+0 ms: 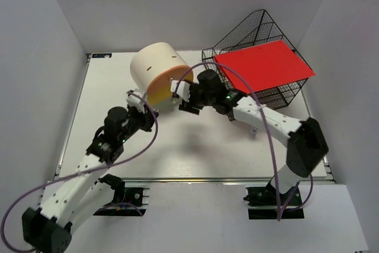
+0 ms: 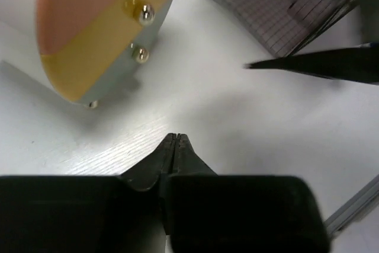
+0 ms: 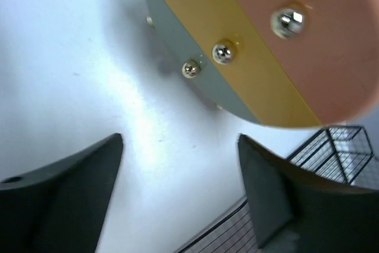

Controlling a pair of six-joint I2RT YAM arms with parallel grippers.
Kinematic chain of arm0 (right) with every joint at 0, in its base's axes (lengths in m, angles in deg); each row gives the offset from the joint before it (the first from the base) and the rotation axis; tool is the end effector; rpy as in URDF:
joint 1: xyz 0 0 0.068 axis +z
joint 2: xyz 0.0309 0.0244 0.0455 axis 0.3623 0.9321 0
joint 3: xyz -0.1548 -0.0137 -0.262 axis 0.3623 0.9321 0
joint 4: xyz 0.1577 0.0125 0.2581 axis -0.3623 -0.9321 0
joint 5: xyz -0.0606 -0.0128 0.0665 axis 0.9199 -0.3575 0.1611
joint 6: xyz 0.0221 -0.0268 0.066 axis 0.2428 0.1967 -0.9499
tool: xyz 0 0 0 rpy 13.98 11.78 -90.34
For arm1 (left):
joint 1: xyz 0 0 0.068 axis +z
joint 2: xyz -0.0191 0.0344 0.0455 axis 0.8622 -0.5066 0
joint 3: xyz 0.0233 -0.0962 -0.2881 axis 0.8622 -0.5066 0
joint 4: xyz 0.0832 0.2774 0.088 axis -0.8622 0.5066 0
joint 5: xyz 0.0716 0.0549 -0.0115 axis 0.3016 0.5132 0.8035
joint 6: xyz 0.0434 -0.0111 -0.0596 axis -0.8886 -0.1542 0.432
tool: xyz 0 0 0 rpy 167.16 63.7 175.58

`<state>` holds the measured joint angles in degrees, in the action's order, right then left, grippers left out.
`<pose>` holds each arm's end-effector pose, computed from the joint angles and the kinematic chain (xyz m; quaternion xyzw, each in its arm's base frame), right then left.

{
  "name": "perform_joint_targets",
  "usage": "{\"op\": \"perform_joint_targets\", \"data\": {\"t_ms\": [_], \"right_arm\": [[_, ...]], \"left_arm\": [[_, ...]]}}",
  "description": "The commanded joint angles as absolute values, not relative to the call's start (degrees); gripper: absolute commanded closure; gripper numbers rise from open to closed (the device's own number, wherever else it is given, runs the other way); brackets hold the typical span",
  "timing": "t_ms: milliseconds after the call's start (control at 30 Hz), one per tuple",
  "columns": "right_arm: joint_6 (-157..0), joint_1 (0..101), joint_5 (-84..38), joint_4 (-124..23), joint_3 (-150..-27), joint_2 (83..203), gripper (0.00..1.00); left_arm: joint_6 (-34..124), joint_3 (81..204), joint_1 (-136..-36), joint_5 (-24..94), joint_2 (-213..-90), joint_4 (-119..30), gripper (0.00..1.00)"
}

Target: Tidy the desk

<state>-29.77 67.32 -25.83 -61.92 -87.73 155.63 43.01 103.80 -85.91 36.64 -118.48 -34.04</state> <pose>0.3030 0.3305 0.3057 -0.6330 0.5912 0.0936 0.4909 0.1985 -0.1066 0.2871 0.1511 0.7898 -0.2291 0.5486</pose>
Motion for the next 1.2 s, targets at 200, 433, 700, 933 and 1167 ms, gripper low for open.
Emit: {"op": "perform_joint_targets", "data": {"t_ms": [200,433,700,933,1167], "right_arm": [[-58.8,62.4,-30.9,-55.9,-84.3,142.3,0.11],[-64.7,58.3,-31.7,-51.3,-79.4,136.7,0.42],[-67.9,54.7,-32.8,-53.2,-79.3,130.9,0.92],[-67.8,53.0,-33.1,-53.1,-78.0,128.4,0.93],[-68.0,52.3,-32.2,-52.7,-77.6,127.4,0.93]], "left_arm": [[64.3,109.4,-88.1,46.6,-136.0,-34.5,0.61],[69.6,119.6,-99.2,62.5,-148.3,-27.1,0.5],[84.2,129.3,-107.3,86.4,-165.9,-20.6,0.49],[89.6,136.6,-111.3,100.7,-176.1,-17.5,0.48],[89.9,144.9,-111.3,106.0,-184.9,-12.1,0.39]]}}
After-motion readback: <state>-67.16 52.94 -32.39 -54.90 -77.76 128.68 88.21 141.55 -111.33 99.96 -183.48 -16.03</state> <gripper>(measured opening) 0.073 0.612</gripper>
